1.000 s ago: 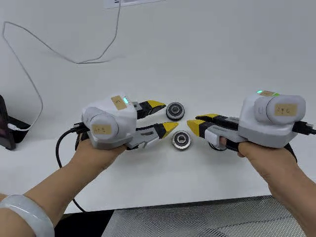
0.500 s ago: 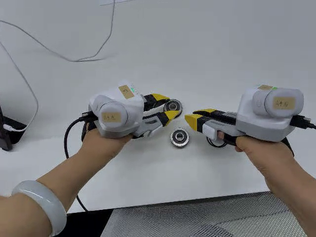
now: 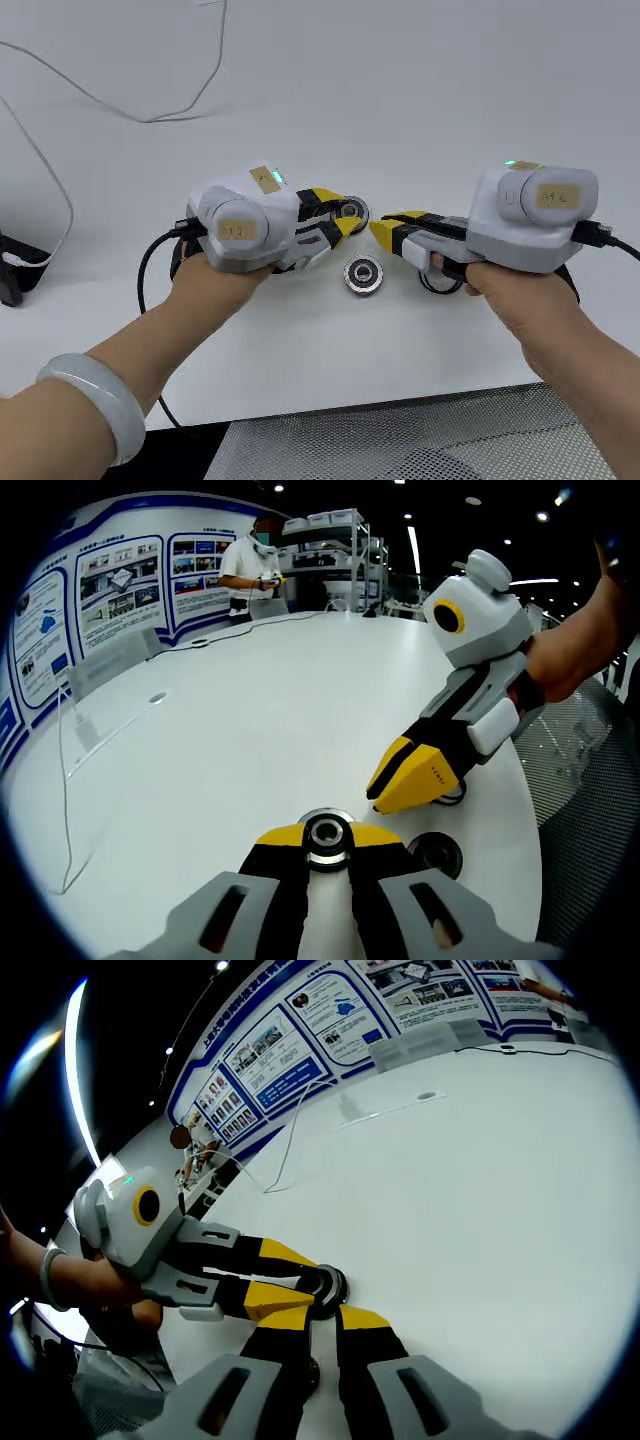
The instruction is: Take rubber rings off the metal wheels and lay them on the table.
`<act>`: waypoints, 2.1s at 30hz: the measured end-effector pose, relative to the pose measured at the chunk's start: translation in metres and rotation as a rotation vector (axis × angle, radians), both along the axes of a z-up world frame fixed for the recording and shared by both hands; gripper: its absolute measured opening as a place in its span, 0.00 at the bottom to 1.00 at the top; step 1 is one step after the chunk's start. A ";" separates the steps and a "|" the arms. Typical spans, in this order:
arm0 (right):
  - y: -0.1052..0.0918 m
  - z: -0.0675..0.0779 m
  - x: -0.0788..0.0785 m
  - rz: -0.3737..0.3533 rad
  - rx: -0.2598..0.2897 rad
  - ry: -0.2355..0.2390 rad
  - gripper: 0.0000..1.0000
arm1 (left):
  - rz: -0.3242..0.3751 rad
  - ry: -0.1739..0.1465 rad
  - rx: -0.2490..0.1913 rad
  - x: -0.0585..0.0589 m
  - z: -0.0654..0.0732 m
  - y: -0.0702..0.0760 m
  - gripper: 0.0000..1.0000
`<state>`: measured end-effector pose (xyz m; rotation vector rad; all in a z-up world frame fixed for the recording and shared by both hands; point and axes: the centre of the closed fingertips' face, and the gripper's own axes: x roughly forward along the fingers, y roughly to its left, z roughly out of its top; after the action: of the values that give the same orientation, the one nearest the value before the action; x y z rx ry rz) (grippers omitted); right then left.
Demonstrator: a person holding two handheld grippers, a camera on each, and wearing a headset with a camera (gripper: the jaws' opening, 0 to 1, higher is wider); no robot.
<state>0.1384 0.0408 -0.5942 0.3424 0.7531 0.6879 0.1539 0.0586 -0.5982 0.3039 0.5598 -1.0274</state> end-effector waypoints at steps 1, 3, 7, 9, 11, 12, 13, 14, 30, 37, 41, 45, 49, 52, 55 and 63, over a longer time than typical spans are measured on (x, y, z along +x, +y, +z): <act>0.000 0.000 0.001 -0.001 0.002 0.001 0.11 | -0.001 -0.002 0.003 0.001 0.000 0.000 0.14; 0.000 -0.003 0.004 -0.006 0.005 0.005 0.11 | -0.009 -0.004 0.004 0.000 -0.001 0.000 0.14; 0.001 -0.007 0.009 -0.017 0.019 0.019 0.11 | -0.017 -0.007 0.010 0.000 -0.001 0.001 0.14; 0.001 -0.007 0.011 -0.023 0.028 0.023 0.11 | -0.022 -0.011 0.013 0.000 -0.001 0.001 0.14; 0.001 -0.006 0.013 -0.026 0.034 0.023 0.11 | -0.023 -0.011 0.011 0.000 -0.001 0.001 0.14; 0.002 -0.006 0.014 -0.029 0.039 0.027 0.11 | -0.024 -0.012 0.009 0.000 -0.001 0.001 0.14; 0.002 -0.006 0.014 -0.029 0.040 0.027 0.11 | -0.026 -0.013 0.009 0.000 -0.001 0.001 0.14; 0.003 -0.007 0.014 -0.029 0.043 0.030 0.11 | -0.029 -0.016 0.011 0.000 -0.001 0.001 0.14; 0.009 -0.010 0.016 -0.088 0.159 0.116 0.15 | -0.036 -0.024 0.021 0.001 -0.003 0.002 0.13; 0.009 -0.013 0.016 -0.125 0.207 0.153 0.18 | -0.035 -0.024 0.019 0.002 -0.005 0.003 0.13; 0.009 -0.014 0.016 -0.138 0.232 0.173 0.19 | -0.035 -0.024 0.018 0.002 -0.005 0.003 0.13; 0.012 -0.014 0.015 -0.158 0.289 0.207 0.20 | -0.035 -0.025 0.018 0.002 -0.006 0.003 0.13; 0.014 -0.012 0.015 -0.164 0.310 0.219 0.20 | -0.035 -0.024 0.018 0.002 -0.006 0.003 0.13; 0.013 -0.009 0.013 -0.157 0.300 0.212 0.20 | -0.035 -0.025 0.018 0.002 -0.006 0.003 0.13; 0.011 -0.010 0.011 -0.154 0.290 0.207 0.17 | -0.035 -0.025 0.018 0.002 -0.006 0.003 0.13; 0.008 -0.012 0.012 -0.161 0.275 0.201 0.11 | -0.035 -0.024 0.017 0.002 -0.006 0.003 0.13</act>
<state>0.1508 0.0486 -0.6059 0.7238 0.8128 0.6107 0.1555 0.0615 -0.6039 0.3415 0.5434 -1.0515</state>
